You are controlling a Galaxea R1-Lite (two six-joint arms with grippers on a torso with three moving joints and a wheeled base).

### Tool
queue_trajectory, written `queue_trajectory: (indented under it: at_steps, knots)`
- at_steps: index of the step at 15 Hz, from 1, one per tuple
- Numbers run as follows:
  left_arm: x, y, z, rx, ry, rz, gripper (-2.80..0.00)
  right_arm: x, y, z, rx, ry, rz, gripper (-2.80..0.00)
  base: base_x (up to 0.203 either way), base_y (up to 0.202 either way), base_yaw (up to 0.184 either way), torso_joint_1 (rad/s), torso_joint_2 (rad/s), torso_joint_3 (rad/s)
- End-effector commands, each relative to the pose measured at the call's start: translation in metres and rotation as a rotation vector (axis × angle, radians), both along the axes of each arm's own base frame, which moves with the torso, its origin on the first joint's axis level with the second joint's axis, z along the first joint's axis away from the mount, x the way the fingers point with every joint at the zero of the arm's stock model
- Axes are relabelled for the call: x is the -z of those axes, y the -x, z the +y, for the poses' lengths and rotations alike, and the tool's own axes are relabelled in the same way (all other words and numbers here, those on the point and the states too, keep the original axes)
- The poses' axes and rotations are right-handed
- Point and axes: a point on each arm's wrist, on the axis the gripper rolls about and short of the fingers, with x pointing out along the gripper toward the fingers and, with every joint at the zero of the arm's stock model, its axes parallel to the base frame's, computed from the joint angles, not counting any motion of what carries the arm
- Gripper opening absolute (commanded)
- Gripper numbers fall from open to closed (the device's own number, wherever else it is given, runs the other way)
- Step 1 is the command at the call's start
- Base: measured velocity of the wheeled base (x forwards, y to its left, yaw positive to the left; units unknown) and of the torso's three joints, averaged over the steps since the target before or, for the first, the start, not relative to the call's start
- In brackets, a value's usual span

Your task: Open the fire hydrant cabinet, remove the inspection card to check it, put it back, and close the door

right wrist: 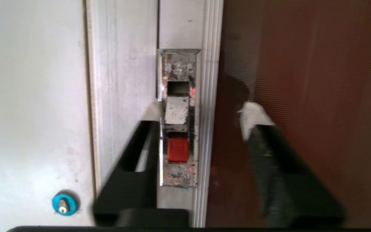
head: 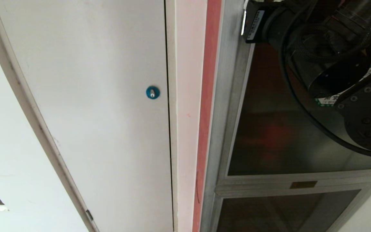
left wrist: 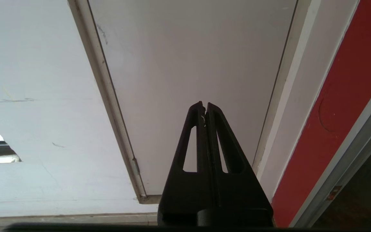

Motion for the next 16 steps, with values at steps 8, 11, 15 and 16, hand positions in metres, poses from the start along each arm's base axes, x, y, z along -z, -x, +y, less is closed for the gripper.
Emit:
queue_trajectory:
  at_steps: [8,11,15,16]
  knots:
    - [0.002,-0.001,0.0,0.0,0.0,0.009,-2.8,0.0,0.003,0.004,-0.006,-0.004,0.001,-2.8,0.0,0.0,0.0,0.0,0.0,0.0]
    - [0.002,-0.001,0.0,0.0,0.0,0.009,-2.8,-0.003,0.01,0.005,-0.013,-0.016,-0.003,-2.8,0.0,0.0,0.0,0.0,0.0,0.0]
    - [0.002,-0.001,0.0,0.0,0.0,0.008,-2.8,-0.001,0.024,0.008,-0.033,-0.019,0.012,-2.8,0.0,0.0,0.0,0.0,0.0,0.0]
    - [0.002,-0.001,0.0,0.0,0.0,0.007,-2.8,-0.002,0.027,0.008,-0.036,-0.02,0.013,-2.8,0.0,0.0,0.0,0.0,0.0,0.0]
